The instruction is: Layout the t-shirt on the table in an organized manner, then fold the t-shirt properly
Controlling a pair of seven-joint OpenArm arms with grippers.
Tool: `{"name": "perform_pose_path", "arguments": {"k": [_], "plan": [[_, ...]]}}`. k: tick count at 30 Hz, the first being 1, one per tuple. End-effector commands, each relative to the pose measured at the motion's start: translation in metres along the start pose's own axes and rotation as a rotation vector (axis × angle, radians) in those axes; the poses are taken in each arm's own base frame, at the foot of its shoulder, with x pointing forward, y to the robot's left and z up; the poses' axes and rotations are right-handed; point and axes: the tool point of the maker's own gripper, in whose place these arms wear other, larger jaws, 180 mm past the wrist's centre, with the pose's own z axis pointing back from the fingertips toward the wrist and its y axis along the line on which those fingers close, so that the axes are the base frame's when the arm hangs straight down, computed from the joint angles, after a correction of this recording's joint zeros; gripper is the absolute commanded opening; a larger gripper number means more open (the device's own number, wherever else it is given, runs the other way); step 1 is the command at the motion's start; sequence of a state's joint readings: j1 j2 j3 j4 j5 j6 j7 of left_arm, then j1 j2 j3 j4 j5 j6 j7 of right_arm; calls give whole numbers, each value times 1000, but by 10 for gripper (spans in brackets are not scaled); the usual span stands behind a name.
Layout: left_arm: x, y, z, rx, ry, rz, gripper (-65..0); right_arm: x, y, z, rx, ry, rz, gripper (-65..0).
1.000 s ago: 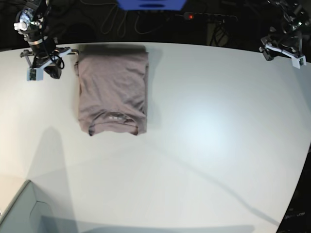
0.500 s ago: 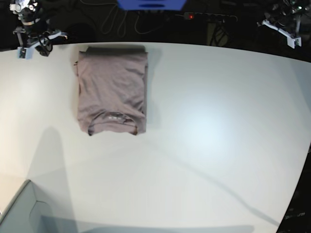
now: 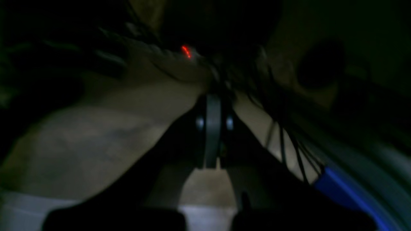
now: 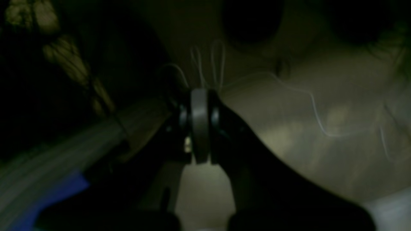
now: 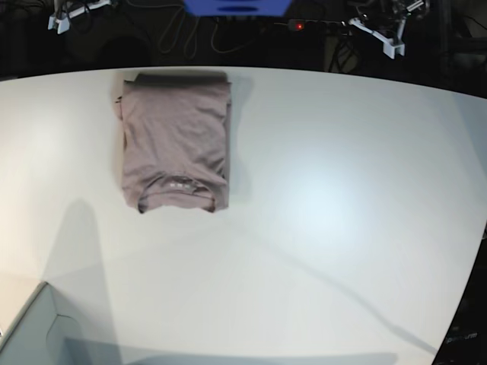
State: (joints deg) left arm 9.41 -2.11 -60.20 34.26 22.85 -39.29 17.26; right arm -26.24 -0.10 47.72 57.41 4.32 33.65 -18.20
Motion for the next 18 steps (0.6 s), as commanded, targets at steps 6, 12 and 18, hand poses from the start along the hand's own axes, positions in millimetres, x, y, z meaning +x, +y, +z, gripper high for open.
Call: {"name": "perform_pose_path", "arguments": {"k": [6, 12, 18], "plan": [[-18, 15, -25, 210, -42, 19, -650, -27, -13, -20, 8, 46, 53, -650], [-37, 11, -33, 304, 0, -94, -650, -72, -41, -29, -192, 37, 113, -650], [-43, 2, -36, 361, 14, -163, -650, -83, -66, -22, -511, 34, 329, -650]]}}
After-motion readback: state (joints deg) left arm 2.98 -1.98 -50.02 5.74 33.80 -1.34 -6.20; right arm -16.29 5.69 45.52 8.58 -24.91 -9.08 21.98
